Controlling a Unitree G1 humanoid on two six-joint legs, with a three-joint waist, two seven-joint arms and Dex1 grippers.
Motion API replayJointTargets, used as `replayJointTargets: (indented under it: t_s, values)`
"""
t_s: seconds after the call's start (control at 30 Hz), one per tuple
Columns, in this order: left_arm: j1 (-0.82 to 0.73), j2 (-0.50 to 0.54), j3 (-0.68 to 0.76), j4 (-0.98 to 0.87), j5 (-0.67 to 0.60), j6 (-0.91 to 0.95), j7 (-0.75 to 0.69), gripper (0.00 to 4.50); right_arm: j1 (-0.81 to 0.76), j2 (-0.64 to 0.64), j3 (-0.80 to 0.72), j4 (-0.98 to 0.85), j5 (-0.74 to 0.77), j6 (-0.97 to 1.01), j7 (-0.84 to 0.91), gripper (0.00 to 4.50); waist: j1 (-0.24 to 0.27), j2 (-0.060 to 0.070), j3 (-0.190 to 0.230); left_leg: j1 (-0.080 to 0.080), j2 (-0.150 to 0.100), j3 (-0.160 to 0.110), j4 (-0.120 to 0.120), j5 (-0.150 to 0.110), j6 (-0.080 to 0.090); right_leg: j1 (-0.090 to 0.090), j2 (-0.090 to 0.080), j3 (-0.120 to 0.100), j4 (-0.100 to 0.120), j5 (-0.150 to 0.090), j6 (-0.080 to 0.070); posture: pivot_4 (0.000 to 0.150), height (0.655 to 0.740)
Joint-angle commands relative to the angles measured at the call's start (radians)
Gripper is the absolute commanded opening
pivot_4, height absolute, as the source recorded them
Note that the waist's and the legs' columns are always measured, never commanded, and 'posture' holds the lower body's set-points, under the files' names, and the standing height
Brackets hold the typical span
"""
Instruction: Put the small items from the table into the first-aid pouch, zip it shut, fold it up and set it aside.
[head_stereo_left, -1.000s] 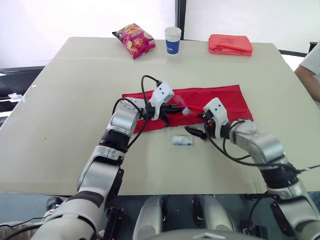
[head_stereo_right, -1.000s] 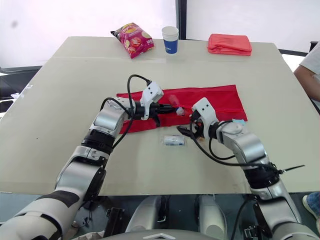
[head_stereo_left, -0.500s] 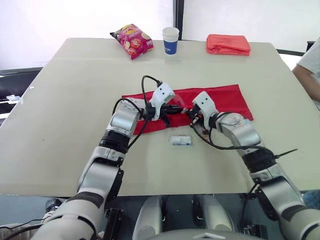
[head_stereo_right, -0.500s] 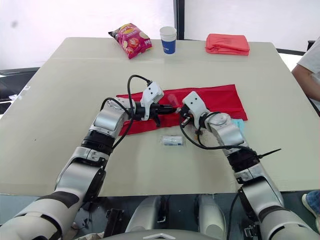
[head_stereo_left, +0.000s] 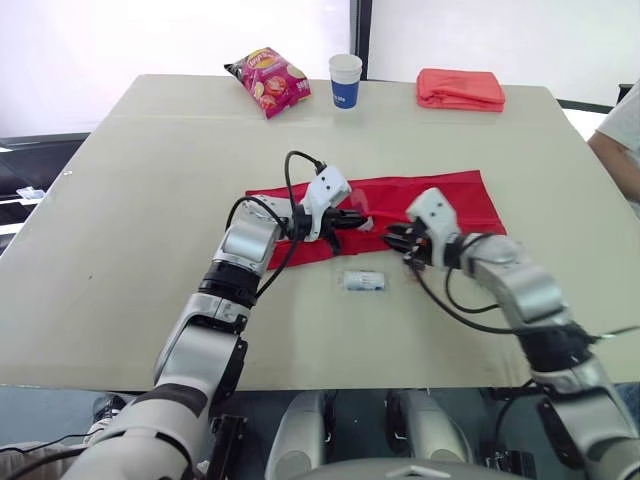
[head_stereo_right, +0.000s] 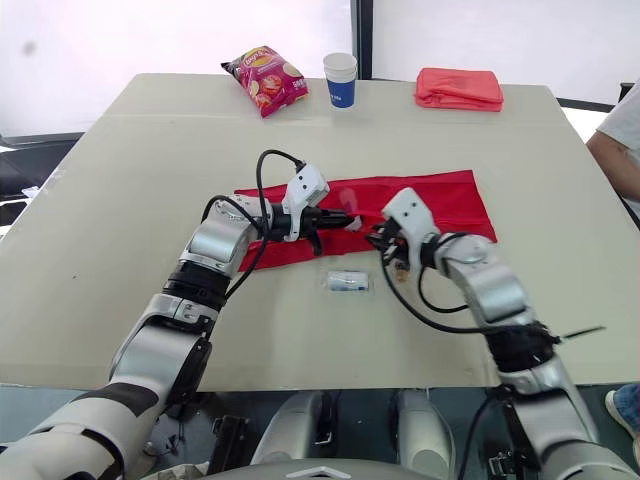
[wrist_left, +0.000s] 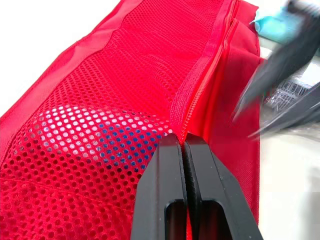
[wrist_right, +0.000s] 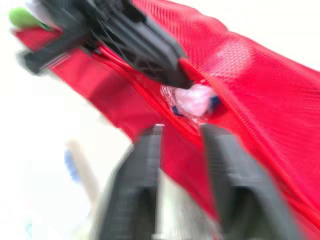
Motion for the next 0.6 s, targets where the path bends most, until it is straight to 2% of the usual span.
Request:
replayJointTargets:
  t_s: [0.03,0.1,0.13,0.27,0.43,0.6]
  values:
    - [-0.01,0.008,0.008,0.002,-0.004,-0.032,-0.006,0.0,0.074,-0.095,-0.147,-0.228,0.155,0.102,0.063,3.24,0.001,0.0,0.0,0.0,0.0,-0.001,0.0,0.0,0.0,0.0,0.0,0.0,0.0,0.0,0.0,0.15,0.74]
    - [-0.013,0.011,0.006,0.014,-0.003,-0.043,-0.011,0.0,0.122,-0.158,-0.196,-0.3,0.22,0.154,0.087,4.16,-0.002,0.0,0.0,0.0,0.0,0.0,-0.001,0.0,0.0,0.0,0.0,0.0,-0.001,0.0,0.0,0.15,0.74]
    - [-0.015,0.012,0.005,0.019,-0.003,-0.048,-0.015,0.0,0.14,-0.181,-0.21,-0.325,0.244,0.176,0.093,4.34,-0.002,0.0,0.0,0.0,0.0,0.0,-0.001,0.0,0.0,0.0,0.0,0.0,-0.001,0.0,0.0,0.15,0.74]
    - [-0.022,0.015,0.001,0.038,-0.003,-0.066,-0.032,0.0,0.151,-0.21,-0.152,-0.356,0.257,0.203,0.064,4.34,-0.003,0.0,0.0,0.001,0.001,0.0,0.0,0.0,0.0,0.0,0.0,0.0,-0.001,-0.003,-0.002,0.15,0.74]
    - [-0.028,0.017,-0.001,0.047,0.001,-0.078,-0.043,0.0,0.081,-0.15,0.075,-0.275,0.122,0.136,-0.004,4.34,-0.002,0.0,0.0,0.001,0.0,0.0,0.0,0.0,0.0,0.0,0.0,0.0,-0.001,-0.003,-0.002,0.15,0.74]
    - [-0.029,0.021,-0.002,0.042,0.003,-0.08,-0.046,0.0,0.036,-0.097,0.2,-0.194,0.051,0.077,-0.013,4.34,0.001,0.0,0.0,0.0,0.0,0.0,0.0,0.0,0.0,0.0,0.0,0.0,-0.001,-0.002,-0.001,0.15,0.74]
